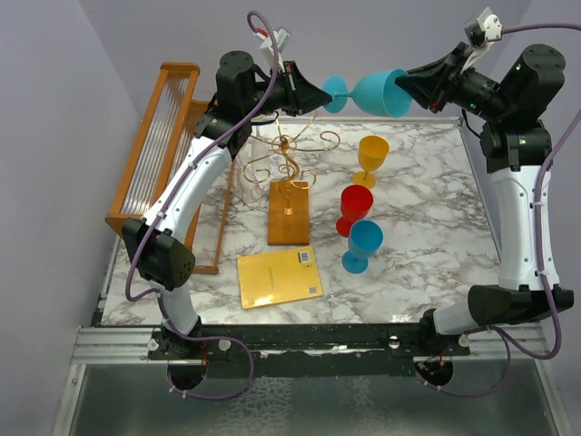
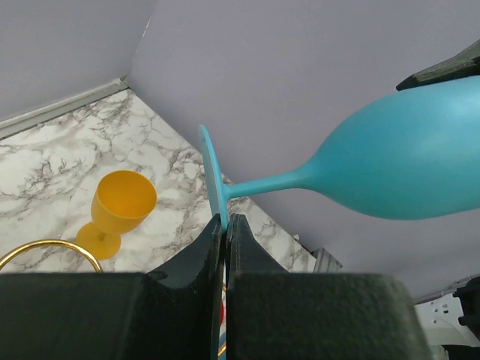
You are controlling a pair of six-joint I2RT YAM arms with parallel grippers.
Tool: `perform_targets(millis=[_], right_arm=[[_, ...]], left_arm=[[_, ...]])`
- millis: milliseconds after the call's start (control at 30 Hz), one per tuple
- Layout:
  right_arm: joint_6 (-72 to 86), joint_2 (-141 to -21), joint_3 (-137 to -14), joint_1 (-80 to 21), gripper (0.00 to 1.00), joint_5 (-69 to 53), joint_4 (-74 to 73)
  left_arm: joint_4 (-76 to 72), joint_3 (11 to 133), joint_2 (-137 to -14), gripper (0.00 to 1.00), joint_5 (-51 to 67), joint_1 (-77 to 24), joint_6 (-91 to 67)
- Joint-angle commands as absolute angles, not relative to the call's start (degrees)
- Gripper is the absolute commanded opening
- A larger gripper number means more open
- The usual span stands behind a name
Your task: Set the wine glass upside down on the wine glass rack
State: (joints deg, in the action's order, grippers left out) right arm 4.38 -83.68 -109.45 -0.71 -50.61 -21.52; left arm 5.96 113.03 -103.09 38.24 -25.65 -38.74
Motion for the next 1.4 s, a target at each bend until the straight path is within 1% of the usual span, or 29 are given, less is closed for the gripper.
perform_targets(millis=[0,167,267,300,400,500,567,667,767,900,1000,1100,1267,1367], right_arm=[[1.63,-81.67,-108.29,-1.05,0.2,-50.85,-21.12],[-0.56,-81.02,-108.06,-1.05,0.35,-49.03,-23.07],[-1.98,-80.71,-108.71,-1.06,0.45,-47.38,-24.53],[-2.54,-80.54,-108.83,-1.05,0.51,-46.71,-25.03],[-4.5,-80.01,-108.92,-1.05,0.61,-45.27,-26.38],[-6.57,-79.73,-109.27,-1.05,0.68,-43.7,-27.93],[-7.84,-79.52,-109.41,-1.05,0.71,-42.65,-28.81],[-10.17,-79.46,-108.8,-1.05,0.74,-40.98,-29.92],[-12.11,-78.82,-105.76,-1.06,0.74,-39.37,-30.25],[-16.73,-77.67,-101.3,-1.05,0.78,-38.12,-31.16],[-19.14,-76.94,-98.63,-1.05,0.85,-38.17,-32.51],[-21.19,-75.91,-96.17,-1.05,0.86,-38.66,-34.38],[-23.84,-73.65,-94.14,-1.05,0.88,-39.29,-39.9],[-24.91,-71.87,-93.33,-1.05,0.89,-39.84,-42.77]], left_arm=[[4.09,115.41,-102.22,0.0,38.83,-25.72,-38.18],[6.7,117.69,-101.18,0.0,37.24,-24.65,-34.16],[8.09,118.19,-100.12,0.0,36.19,-22.74,-32.38],[8.77,118.49,-99.91,0.0,35.86,-21.86,-32.15],[9.45,118.63,-98.9,0.0,34.46,-18.55,-32.38],[10.57,119.38,-98.13,0.0,32.75,-15.4,-30.79],[11.84,120.52,-97.81,0.0,30.66,-13.83,-28.8],[15.38,123.37,-97.52,0.0,24.8,-13.36,-20.72],[17.92,126.18,-97.53,0.0,18.15,-13.36,-12.68],[18.88,127.64,-97.49,0.0,10.1,-13.4,-3.19],[18.86,129.3,-97.6,0.0,5.17,-13.64,1.61],[18.64,130.92,-98.46,0.0,-0.16,-15.21,7.93],[16.59,131.94,-99.97,0.0,-11.03,-21.74,23.82],[15.37,132.36,-101.48,0.0,-14.65,-24.14,31.58]])
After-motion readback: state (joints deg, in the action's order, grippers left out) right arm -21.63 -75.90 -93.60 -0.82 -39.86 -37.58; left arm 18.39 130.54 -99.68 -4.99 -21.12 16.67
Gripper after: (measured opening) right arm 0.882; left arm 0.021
